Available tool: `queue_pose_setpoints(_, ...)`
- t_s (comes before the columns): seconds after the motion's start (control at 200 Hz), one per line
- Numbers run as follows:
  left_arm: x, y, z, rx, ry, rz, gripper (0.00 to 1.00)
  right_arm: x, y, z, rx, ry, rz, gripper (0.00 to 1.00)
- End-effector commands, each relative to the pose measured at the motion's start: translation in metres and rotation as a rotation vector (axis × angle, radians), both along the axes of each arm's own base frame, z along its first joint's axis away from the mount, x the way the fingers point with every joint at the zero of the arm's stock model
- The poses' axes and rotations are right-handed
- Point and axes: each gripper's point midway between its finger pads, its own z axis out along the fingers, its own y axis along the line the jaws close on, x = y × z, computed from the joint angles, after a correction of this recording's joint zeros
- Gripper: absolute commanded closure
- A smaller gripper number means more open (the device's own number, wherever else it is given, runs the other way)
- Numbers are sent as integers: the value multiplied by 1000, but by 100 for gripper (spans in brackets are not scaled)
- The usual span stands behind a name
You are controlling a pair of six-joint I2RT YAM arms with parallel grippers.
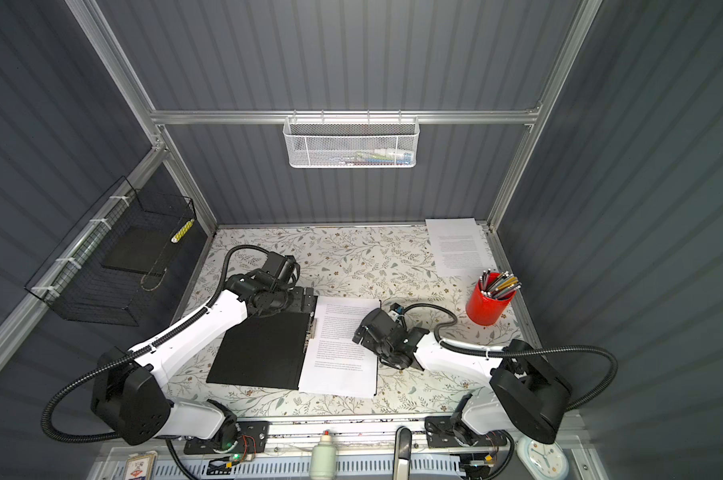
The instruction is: Put the files into the folder
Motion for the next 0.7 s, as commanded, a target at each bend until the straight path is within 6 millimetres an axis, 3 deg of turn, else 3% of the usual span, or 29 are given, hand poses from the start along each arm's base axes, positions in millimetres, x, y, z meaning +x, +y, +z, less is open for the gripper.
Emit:
queue_pose_setpoints(0.0, -17, 26, -23, 47, 94, 85, 1, 6, 1, -9, -51, 45, 102, 1)
queue_pose_setpoints(0.095, -28, 42, -38, 49, 156, 132, 7, 17, 6, -10, -64, 46, 132, 1)
queue_pose_setpoints(0.47, -59, 53, -95, 114, 366, 123, 85, 47, -6, -23, -112, 83, 134, 1)
queue_pose_setpoints(0.615, -65, 45, -120, 88, 450, 127, 100, 57, -8, -24, -96, 86, 127, 1)
queue_pose_setpoints(0.695, -66, 35, -128, 42, 468, 118, 100, 62, -8, -26, -80, 91, 133, 1)
